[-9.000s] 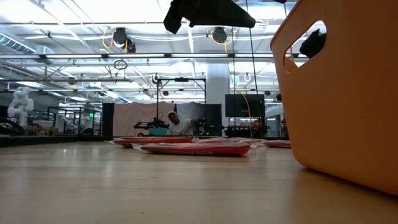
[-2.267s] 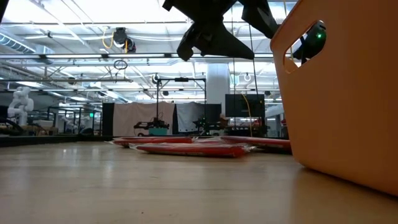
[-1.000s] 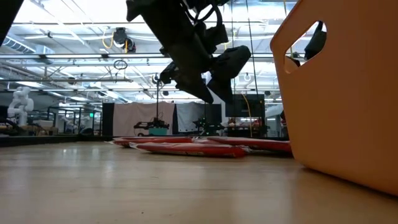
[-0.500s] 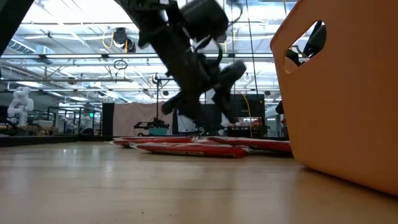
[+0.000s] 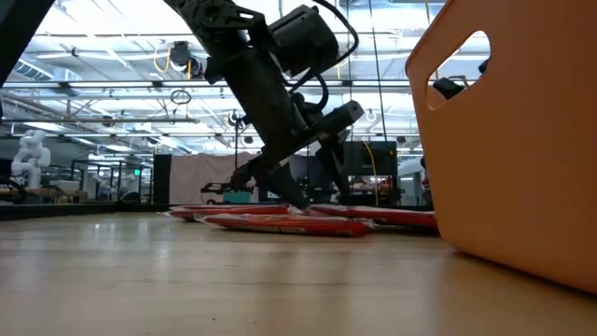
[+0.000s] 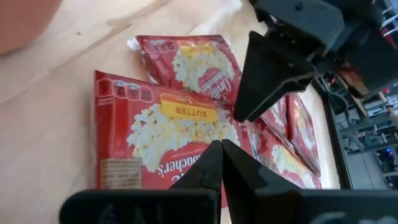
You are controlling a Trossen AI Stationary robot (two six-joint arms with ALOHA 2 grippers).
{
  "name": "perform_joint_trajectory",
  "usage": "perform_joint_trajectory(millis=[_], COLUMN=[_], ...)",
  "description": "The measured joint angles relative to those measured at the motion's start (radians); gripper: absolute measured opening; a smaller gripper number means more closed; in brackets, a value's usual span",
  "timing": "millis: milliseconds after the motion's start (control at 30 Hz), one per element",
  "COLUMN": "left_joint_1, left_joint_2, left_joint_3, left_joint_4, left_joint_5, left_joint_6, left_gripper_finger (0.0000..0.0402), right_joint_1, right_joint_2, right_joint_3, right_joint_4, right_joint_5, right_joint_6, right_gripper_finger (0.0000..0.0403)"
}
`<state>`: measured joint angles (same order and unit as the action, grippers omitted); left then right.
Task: Sort popcorn bags into baskets
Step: Put the red popcorn bag into the orange bin
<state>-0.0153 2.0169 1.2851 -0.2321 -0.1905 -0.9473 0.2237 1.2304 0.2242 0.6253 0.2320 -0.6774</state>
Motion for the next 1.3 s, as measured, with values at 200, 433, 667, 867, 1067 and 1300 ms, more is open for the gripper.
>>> perform_joint_trajectory(millis=[200, 433, 667, 867, 1067, 1300], left_joint_1=[0.024, 0.023, 0.019, 0.015, -0.016, -0.079], left_joint_2=[0.069, 0.103, 0.088, 0.07, 0.044, -0.02], left_joint_3=[0.005, 0.003, -0.002, -0.003, -0.001, 0.0], left_joint_4=[0.045, 0.176, 0.226, 0.315, 0.447, 0.458], left_joint_5=[0.065, 0.066, 0.022, -0.086, -0.139, -0.312], left_joint_6=[-0.016, 0.089, 0.154, 0.237, 0.389, 0.576], left_gripper_finger=[0.0314, 0.016, 0.0014, 0.0005, 0.0003, 0.0002], right_joint_1=[0.031, 0.069, 0.092, 0.084, 0.078, 0.091], right_joint_2=[0.0, 0.0, 0.0, 0.0, -0.02, -0.159], right_joint_3=[-0.02, -0.02, -0.02, -0.02, -0.02, -0.02], right_joint_4=[0.048, 0.056, 0.057, 0.096, 0.118, 0.117], right_joint_5=[0.0, 0.001, 0.003, 0.242, 0.395, 0.453], right_joint_6=[-0.016, -0.016, -0.014, 0.229, 0.534, 0.711], right_gripper_finger=[0.0, 0.0, 0.0, 0.0, 0.0005, 0.0045])
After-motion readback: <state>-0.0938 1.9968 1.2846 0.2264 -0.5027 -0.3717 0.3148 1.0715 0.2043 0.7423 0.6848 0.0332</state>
